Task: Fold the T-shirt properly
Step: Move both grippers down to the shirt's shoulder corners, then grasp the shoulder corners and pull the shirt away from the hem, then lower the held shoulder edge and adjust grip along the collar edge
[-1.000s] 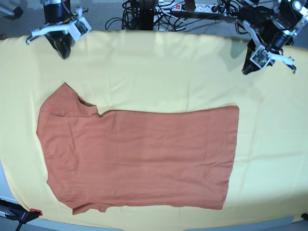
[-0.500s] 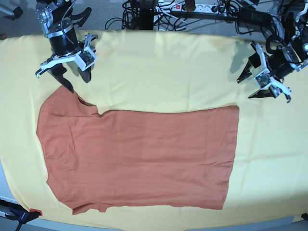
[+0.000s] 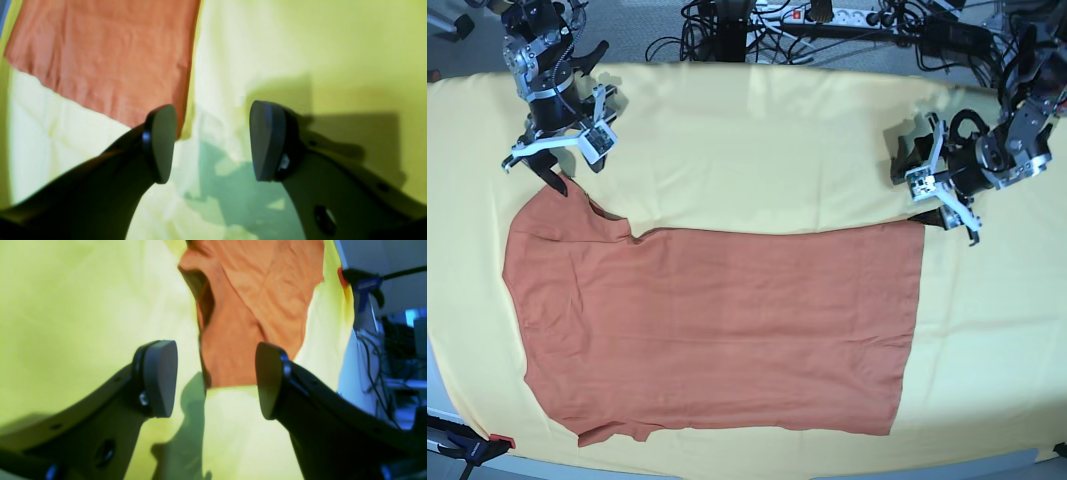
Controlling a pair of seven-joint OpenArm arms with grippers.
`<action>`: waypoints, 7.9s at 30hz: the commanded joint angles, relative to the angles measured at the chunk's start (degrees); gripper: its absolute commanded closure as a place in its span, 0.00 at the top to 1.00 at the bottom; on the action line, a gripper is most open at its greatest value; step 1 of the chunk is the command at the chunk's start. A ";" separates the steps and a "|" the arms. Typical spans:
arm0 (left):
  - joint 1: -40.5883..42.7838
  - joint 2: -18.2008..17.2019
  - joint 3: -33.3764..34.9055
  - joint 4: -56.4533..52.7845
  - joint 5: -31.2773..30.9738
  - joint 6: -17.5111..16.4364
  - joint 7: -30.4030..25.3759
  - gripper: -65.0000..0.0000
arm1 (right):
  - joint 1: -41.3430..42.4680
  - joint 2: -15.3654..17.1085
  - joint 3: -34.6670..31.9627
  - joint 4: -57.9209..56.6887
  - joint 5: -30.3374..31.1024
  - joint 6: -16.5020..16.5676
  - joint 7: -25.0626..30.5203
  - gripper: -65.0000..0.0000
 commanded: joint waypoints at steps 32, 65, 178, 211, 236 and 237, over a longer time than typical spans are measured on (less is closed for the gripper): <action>-28.81 -0.13 26.40 -13.22 3.39 2.10 -2.29 0.00 | 0.35 7.89 13.27 -1.16 21.00 17.29 -0.11 0.60; -28.89 -5.49 26.43 -9.31 -7.91 -7.98 -2.27 0.00 | 8.04 15.50 8.39 -8.46 29.27 17.57 -9.92 0.00; -19.52 -10.29 26.40 10.49 2.12 11.91 10.58 0.03 | 18.38 14.62 10.54 -15.69 38.01 16.26 -2.86 0.00; -19.52 -10.29 26.40 10.49 3.58 11.98 10.43 0.03 | 19.17 14.05 10.21 -15.74 32.44 9.86 -0.72 0.00; -19.52 -11.78 26.40 11.17 9.62 18.58 15.78 0.64 | 18.78 14.84 10.34 -8.85 32.04 16.37 -8.41 0.57; -19.52 -12.22 26.40 11.67 9.49 18.58 15.80 0.64 | 18.05 15.45 10.34 -7.21 32.28 17.81 -10.43 0.57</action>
